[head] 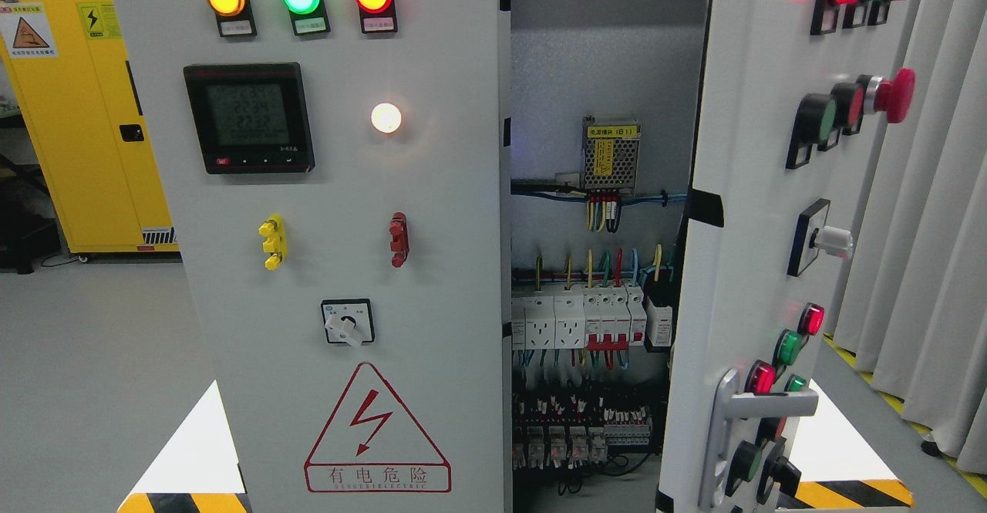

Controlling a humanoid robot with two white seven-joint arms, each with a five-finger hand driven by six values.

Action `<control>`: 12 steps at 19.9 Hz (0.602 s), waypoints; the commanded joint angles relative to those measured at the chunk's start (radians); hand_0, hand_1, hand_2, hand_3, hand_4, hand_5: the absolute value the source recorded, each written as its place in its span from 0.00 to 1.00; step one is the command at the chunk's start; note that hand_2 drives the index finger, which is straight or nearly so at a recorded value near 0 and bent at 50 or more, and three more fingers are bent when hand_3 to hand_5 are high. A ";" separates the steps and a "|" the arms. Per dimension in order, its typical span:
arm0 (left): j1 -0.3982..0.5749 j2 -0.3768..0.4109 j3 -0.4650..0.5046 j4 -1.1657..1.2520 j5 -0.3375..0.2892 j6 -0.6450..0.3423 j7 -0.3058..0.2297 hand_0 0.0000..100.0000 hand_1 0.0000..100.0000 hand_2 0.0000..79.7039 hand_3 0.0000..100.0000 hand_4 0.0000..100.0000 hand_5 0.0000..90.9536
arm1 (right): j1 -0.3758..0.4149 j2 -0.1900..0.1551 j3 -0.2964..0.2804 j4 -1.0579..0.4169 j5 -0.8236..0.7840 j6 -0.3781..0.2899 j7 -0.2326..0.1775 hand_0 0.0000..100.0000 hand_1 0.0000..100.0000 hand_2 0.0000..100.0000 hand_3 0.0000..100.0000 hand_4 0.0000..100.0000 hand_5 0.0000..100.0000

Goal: Open door with both hands

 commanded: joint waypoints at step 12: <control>0.150 0.011 0.004 -0.453 0.002 -0.001 -0.157 0.00 0.00 0.00 0.00 0.00 0.00 | 0.000 -0.023 -0.030 0.004 0.000 0.000 0.000 0.22 0.01 0.00 0.00 0.00 0.00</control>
